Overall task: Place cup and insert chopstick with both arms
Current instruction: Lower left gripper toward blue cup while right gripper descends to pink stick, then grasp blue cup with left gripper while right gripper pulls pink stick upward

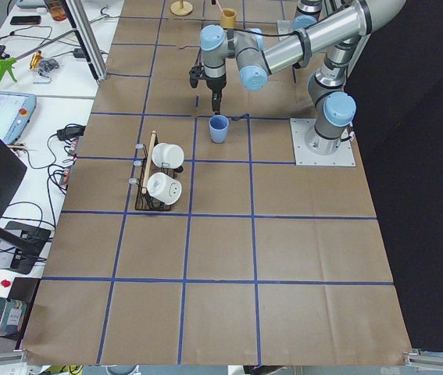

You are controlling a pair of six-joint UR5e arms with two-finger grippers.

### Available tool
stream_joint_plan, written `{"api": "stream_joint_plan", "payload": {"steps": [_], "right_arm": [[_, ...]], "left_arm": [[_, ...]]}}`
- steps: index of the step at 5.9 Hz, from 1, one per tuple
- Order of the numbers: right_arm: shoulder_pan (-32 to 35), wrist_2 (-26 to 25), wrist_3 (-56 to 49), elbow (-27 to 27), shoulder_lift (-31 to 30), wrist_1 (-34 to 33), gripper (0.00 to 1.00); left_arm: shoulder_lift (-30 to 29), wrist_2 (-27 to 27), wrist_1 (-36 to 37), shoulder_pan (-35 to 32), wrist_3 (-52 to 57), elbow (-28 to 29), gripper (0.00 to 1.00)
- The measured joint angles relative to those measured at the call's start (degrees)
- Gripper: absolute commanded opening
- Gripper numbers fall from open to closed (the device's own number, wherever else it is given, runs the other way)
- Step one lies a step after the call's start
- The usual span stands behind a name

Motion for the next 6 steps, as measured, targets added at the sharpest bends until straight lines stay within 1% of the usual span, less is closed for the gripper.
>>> {"api": "stream_joint_plan", "payload": {"steps": [1, 2, 3, 4, 5, 6], "right_arm": [[0.0, -0.1, 0.0, 0.0, 0.0, 1.0, 0.18], [0.0, -0.2, 0.0, 0.0, -0.2, 2.3, 0.09], [0.0, -0.2, 0.0, -0.1, -0.4, 3.5, 0.08], [0.0, -0.2, -0.1, -0.9, -0.6, 4.4, 0.08], [0.0, -0.2, -0.1, -3.1, -0.7, 6.4, 0.08], [0.2, -0.1, -0.1, -7.8, -0.8, 11.0, 0.08]], "left_arm": [[-0.9, 0.1, 0.6, 0.1, 0.1, -0.7, 0.38], [-1.9, 0.1, 0.9, 0.1, 0.0, -0.8, 0.22], [-2.6, 0.1, 1.0, 0.1, -0.1, -0.7, 0.13], [-2.7, 0.1, 1.1, 0.1, -0.2, -0.5, 0.12], [-2.6, 0.3, 0.9, -0.3, -1.4, 0.3, 0.12], [-2.8, 0.3, 0.6, -1.8, -5.4, 2.3, 0.12]]}}
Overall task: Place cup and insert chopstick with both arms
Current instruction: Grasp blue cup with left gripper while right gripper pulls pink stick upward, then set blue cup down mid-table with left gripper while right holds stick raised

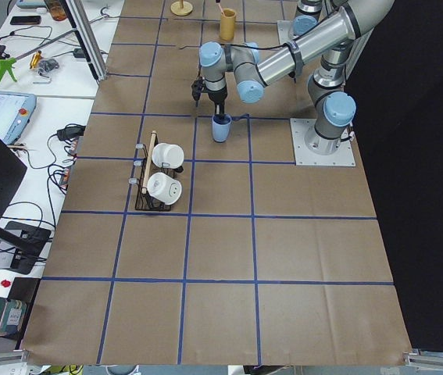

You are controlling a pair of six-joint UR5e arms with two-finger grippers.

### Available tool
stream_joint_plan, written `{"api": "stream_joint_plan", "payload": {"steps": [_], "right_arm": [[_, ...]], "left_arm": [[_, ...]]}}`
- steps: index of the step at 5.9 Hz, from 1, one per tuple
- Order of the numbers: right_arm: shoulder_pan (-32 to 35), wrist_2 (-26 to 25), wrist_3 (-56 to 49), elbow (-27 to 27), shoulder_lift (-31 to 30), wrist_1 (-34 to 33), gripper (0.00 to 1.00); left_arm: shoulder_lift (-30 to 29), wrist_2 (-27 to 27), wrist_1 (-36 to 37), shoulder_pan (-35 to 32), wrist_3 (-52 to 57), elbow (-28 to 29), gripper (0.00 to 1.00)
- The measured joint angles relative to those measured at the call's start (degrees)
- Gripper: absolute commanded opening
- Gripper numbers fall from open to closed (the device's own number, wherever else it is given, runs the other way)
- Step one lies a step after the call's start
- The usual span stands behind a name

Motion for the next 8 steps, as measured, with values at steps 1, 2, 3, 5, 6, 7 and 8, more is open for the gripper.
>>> {"api": "stream_joint_plan", "payload": {"steps": [1, 2, 3, 5, 6, 7, 8], "right_arm": [[0.4, 0.3, 0.0, -7.8, 0.0, 7.6, 0.08], [1.2, 0.5, 0.0, -15.7, 0.3, 15.1, 0.08], [1.9, 0.6, 0.1, -21.6, 0.7, 20.5, 0.08], [2.2, 0.8, 0.1, -24.7, 1.4, 23.6, 0.08], [2.2, 0.8, 0.1, -24.8, 1.8, 23.8, 0.08], [2.2, 0.9, 0.1, -24.9, 2.0, 23.9, 0.08], [2.2, 0.9, 0.1, -24.9, 2.0, 23.9, 0.08]], "left_arm": [[-0.9, -0.2, 0.1, -4.0, -7.1, 3.0, 0.1], [-3.0, -0.4, 0.3, -9.8, -15.9, 7.0, 0.1], [-6.7, -0.4, 0.4, -16.0, -24.9, 12.0, 0.1], [-15.6, -0.3, 0.8, -26.9, -41.4, 23.4, 0.1], [-18.6, -0.1, 1.5, -29.5, -45.1, 26.6, 0.1], [-20.9, -0.1, 2.9, -30.7, -46.0, 27.6, 0.12], [-22.4, -0.3, 4.0, -31.8, -45.9, 27.8, 0.97]]}}
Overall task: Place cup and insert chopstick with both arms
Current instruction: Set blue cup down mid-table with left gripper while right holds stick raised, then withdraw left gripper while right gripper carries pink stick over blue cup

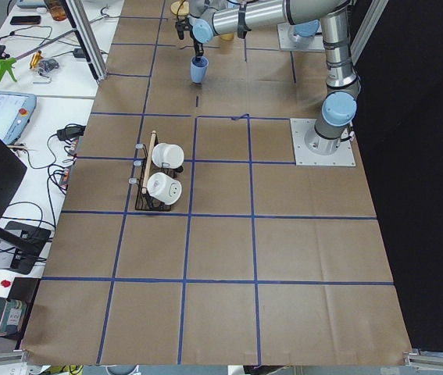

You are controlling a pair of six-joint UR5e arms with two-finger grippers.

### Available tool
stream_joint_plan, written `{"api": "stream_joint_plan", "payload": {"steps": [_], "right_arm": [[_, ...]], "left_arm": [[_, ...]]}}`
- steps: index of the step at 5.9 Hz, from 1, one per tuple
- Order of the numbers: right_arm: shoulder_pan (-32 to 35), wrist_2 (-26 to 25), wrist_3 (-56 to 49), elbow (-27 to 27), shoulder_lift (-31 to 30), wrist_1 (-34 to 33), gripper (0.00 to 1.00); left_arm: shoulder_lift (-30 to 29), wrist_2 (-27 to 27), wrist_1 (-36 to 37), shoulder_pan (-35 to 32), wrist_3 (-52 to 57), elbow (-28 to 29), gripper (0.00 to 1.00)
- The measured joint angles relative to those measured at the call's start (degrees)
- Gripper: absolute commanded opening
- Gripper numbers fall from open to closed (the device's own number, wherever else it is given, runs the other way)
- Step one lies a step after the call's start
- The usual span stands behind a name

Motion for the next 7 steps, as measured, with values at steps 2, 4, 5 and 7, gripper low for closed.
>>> {"api": "stream_joint_plan", "payload": {"steps": [2, 4, 5, 7], "right_arm": [[0.0, 0.0, 0.0, 0.0, 0.1, 0.0, 0.08], [0.0, 0.1, 0.1, 0.0, 0.6, -0.3, 0.08], [0.0, 0.1, 0.3, -0.1, 0.9, -0.3, 0.07], [1.8, 0.1, 3.5, -0.3, 2.4, -2.0, 0.07]], "left_arm": [[-0.8, 0.3, 0.4, -1.2, -0.1, 0.4, 0.99], [1.3, 0.2, -0.3, 0.0, 1.9, 0.7, 0.99], [4.3, 0.1, -3.4, 2.1, 5.5, 0.7, 0.99], [14.4, -0.3, -16.9, 8.7, 19.4, 0.8, 0.99]]}}
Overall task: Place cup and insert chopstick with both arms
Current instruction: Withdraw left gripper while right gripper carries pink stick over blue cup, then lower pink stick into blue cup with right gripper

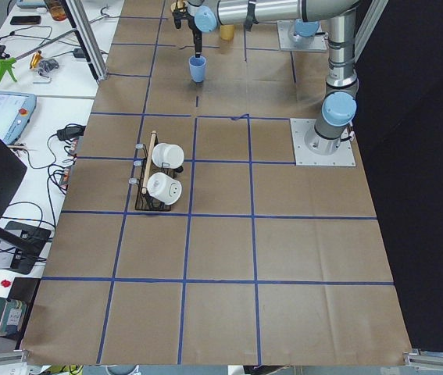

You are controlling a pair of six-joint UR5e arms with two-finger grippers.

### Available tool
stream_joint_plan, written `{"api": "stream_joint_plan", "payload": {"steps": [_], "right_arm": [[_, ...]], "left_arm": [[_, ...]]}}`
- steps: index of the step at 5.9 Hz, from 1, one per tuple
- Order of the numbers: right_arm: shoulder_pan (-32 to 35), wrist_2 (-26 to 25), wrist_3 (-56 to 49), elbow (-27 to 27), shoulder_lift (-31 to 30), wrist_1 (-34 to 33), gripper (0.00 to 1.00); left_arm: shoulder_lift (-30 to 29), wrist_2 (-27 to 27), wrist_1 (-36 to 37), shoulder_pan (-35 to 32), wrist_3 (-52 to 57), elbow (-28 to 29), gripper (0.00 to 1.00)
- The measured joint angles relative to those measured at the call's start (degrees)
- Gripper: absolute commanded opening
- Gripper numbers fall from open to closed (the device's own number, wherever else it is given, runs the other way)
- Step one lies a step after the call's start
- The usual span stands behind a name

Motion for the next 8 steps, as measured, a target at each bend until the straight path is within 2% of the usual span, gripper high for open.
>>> {"api": "stream_joint_plan", "payload": {"steps": [2, 3, 5, 6, 8], "right_arm": [[8.8, 0.0, 10.8, -2.8, 4.0, -3.8, 0.07], [14.3, 0.0, 17.9, -7.2, 7.7, -4.3, 0.07], [24.0, 1.2, 32.3, -18.9, 16.9, -4.5, 0.06], [26.5, 2.3, 36.3, -22.9, 20.5, -4.6, 0.06], [28.4, 2.7, 38.1, -24.6, 25.3, -6.4, 0.06]], "left_arm": [[8.6, -0.4, -10.1, 7.4, 12.9, 0.2, 0.99], [11.3, -0.7, -11.9, 8.8, 14.4, 1.0, 0.99], [13.4, -0.5, -12.9, 9.7, 15.1, 1.2, 0.99], [13.7, -0.7, -13.3, 9.9, 15.2, 0.8, 0.99], [14.9, -0.4, -14.4, 10.0, 15.2, 0.5, 0.99]]}}
